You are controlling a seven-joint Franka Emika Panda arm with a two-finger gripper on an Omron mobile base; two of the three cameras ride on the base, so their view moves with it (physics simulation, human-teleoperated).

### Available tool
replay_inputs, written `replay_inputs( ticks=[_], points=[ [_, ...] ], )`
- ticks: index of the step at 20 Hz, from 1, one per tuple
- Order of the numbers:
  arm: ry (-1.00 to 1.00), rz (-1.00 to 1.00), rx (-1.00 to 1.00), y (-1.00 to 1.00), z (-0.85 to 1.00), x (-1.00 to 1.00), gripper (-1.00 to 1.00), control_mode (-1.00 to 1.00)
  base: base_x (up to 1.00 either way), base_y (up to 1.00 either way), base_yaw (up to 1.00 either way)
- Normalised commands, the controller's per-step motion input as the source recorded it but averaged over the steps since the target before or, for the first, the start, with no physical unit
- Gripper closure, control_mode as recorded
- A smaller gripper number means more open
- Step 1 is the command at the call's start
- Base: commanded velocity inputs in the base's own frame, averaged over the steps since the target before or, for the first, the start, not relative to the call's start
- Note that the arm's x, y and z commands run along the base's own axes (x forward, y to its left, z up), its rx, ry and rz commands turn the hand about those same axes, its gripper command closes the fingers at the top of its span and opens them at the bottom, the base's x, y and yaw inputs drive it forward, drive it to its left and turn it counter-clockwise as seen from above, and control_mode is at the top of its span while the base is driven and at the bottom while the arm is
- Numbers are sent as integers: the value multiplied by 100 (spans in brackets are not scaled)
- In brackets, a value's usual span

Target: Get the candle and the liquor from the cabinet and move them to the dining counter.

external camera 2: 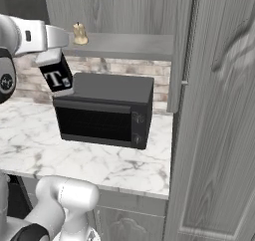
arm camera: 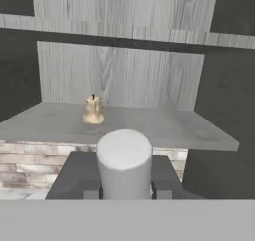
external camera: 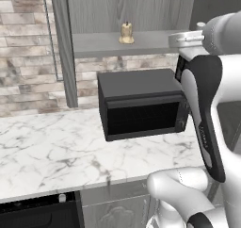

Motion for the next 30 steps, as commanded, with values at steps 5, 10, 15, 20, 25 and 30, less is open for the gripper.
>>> replay_inputs(
  ticks=[5, 10, 15, 20, 25, 30],
  points=[
    [20, 0, 0, 0, -29, -24, 100, -100, 0, 0, 0],
    [2, 0, 0, 0, -4, -7, 100, -100, 0, 0, 0],
    [0, 0, 0, 0, 0, 0, 100, -100, 0, 0, 0],
    [0, 0, 0, 0, 0, 0, 100, -100, 0, 0, 0],
    [0, 3, 0, 6, -8, -4, 100, 100, -3, 5, 3],
    [0, 0, 0, 0, 0, 0, 100, 100, -23, 31, 20]
  ],
)
